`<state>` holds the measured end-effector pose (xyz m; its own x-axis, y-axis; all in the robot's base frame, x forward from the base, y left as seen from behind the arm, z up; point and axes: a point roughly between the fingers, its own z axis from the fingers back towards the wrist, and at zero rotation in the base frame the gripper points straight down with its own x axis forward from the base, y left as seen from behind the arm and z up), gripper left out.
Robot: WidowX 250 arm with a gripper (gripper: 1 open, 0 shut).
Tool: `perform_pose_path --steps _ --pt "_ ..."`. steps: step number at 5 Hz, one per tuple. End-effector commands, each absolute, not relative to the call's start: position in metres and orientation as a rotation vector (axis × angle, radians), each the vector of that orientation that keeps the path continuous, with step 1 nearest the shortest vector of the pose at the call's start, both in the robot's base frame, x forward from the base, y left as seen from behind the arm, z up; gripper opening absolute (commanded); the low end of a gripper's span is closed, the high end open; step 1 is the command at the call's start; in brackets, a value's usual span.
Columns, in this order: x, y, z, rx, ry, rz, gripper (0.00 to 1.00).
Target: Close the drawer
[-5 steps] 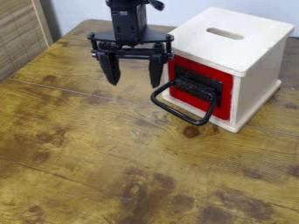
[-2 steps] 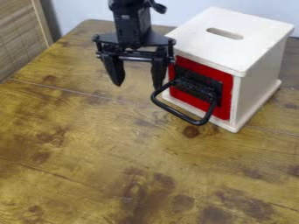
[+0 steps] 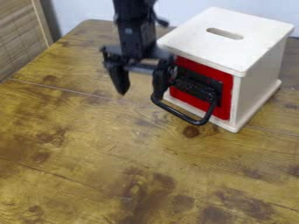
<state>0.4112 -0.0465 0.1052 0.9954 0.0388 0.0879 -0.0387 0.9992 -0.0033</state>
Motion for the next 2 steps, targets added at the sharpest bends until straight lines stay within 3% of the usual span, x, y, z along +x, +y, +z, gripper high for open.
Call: perform_pose_path --steps 1,2 --pt "0.403 -0.026 0.147 -0.008 -0.19 0.044 1.0" --pt "0.407 -0.024 0.16 -0.002 -0.211 0.094 1.0"
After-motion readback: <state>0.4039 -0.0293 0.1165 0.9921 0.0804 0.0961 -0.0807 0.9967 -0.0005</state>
